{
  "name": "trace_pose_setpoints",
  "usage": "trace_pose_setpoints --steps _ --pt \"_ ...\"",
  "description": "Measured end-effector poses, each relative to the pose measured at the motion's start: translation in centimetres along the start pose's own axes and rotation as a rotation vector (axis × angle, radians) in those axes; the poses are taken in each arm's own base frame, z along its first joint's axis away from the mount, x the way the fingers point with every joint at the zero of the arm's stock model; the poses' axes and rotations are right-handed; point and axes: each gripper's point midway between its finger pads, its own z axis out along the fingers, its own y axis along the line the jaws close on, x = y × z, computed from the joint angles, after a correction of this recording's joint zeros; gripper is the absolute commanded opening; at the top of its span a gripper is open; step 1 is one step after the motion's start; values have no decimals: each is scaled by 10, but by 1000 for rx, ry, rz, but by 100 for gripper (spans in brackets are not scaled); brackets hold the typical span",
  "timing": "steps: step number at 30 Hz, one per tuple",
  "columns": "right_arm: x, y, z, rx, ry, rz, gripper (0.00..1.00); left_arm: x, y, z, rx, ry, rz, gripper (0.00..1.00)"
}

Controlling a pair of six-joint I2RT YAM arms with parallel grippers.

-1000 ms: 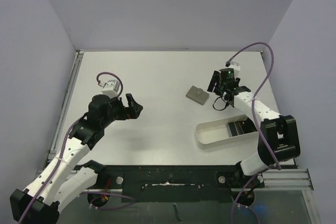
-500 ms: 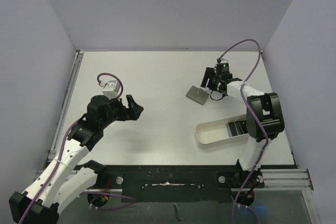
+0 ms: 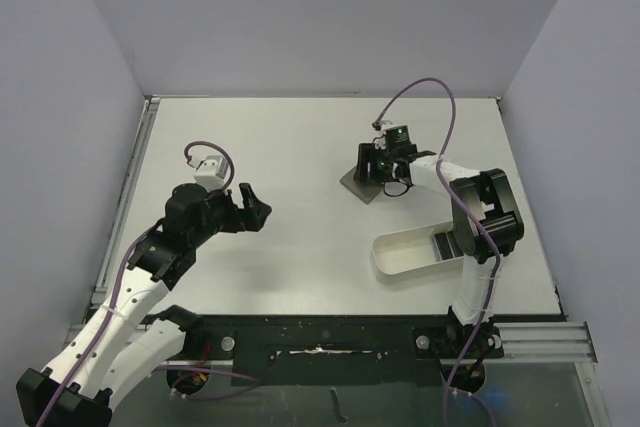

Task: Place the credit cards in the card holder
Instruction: Move the card holder to the center of the board.

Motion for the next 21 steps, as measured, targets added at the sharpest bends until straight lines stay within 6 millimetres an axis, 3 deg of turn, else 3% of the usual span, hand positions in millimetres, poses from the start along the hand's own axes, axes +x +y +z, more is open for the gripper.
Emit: trace_pose_setpoints --steps 10,21 --pt "46 93 4 -113 87 -127 59 11 21 2 -105 37 4 93" --pt "75 134 2 -73 109 -181 56 12 41 -2 -212 34 6 91"
